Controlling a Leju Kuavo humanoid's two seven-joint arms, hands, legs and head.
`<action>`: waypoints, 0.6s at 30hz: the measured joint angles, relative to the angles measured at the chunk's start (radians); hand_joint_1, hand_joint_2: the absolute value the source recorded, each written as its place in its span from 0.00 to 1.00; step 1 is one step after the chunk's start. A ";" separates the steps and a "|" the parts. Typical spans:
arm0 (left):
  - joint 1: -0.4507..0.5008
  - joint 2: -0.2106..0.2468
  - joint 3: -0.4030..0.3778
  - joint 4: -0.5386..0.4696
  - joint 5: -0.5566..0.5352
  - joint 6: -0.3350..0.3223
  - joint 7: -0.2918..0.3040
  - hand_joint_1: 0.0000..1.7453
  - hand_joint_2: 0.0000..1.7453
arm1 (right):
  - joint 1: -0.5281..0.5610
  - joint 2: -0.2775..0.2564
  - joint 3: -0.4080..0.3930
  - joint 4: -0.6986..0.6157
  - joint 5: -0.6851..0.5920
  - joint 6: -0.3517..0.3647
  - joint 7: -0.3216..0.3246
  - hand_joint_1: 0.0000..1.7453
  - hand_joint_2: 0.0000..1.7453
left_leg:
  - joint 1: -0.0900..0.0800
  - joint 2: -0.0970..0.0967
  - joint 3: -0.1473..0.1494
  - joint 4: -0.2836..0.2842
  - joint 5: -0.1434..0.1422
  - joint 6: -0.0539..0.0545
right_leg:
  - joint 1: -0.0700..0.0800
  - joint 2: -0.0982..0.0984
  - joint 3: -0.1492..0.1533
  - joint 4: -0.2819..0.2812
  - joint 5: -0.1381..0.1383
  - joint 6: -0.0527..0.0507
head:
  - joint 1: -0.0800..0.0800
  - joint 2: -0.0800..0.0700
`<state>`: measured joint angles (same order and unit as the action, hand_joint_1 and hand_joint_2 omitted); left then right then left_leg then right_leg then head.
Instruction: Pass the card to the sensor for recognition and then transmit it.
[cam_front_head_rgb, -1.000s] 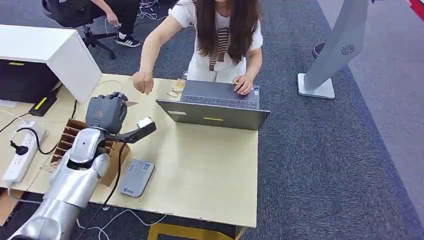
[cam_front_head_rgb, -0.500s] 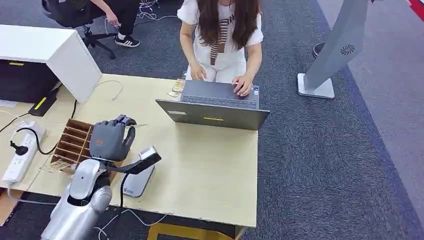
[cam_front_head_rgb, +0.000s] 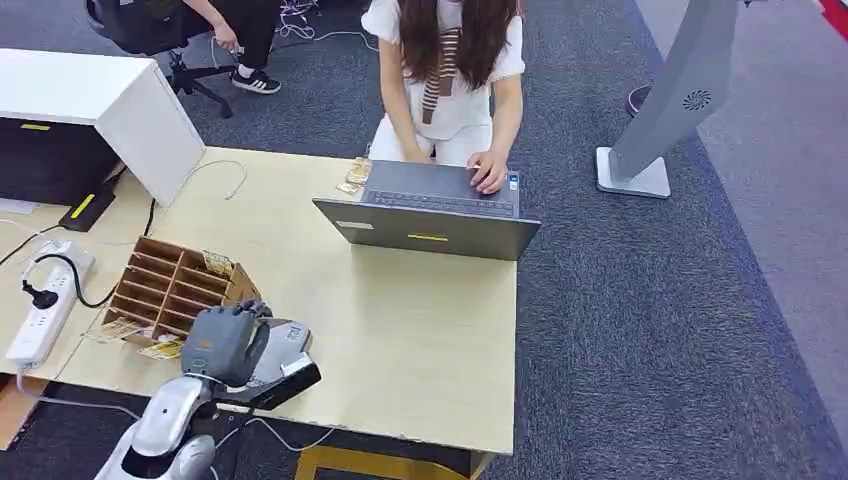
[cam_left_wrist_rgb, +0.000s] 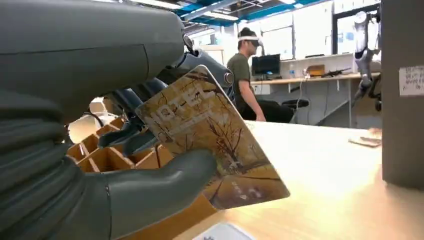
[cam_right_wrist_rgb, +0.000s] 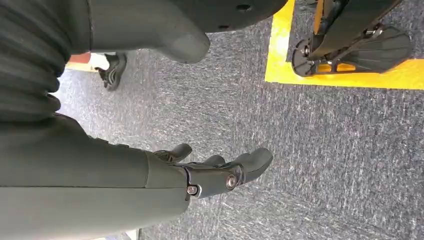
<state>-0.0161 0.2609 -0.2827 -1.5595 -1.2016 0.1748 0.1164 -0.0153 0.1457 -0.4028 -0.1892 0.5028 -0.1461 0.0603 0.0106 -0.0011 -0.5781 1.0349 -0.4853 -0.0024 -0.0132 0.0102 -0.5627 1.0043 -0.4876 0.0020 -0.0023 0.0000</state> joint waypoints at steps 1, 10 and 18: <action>0.002 0.002 0.000 0.000 -0.005 -0.012 0.009 1.00 1.00 | 0.000 0.000 -0.002 0.000 0.003 0.000 0.000 0.00 1.00 | 0.000 0.000 0.000 0.000 0.000 0.000 | 0.000 0.000 0.000 0.000 0.000 0.000 | 0.000 0.000; 0.013 0.018 0.000 0.001 -0.027 -0.084 0.063 1.00 1.00 | 0.000 0.000 -0.009 0.000 0.017 0.000 0.001 0.00 1.00 | 0.000 0.000 0.000 0.000 0.000 0.000 | 0.000 0.000 0.000 0.000 0.000 0.000 | 0.000 0.000; 0.014 0.026 0.000 0.007 -0.027 -0.094 0.063 1.00 1.00 | -0.001 0.000 -0.015 0.000 0.019 0.000 0.001 0.00 1.00 | 0.000 0.000 0.000 0.000 0.000 0.000 | 0.000 -0.001 0.000 0.000 0.000 0.000 | 0.000 0.000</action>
<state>-0.0020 0.2865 -0.2827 -1.5526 -1.2287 0.0812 0.1797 -0.0160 0.1457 -0.4181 -0.1892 0.5215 -0.1465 0.0614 0.0106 -0.0012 -0.5782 1.0349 -0.4854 -0.0024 -0.0133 0.0095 -0.5627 1.0043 -0.4876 0.0020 -0.0023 -0.0004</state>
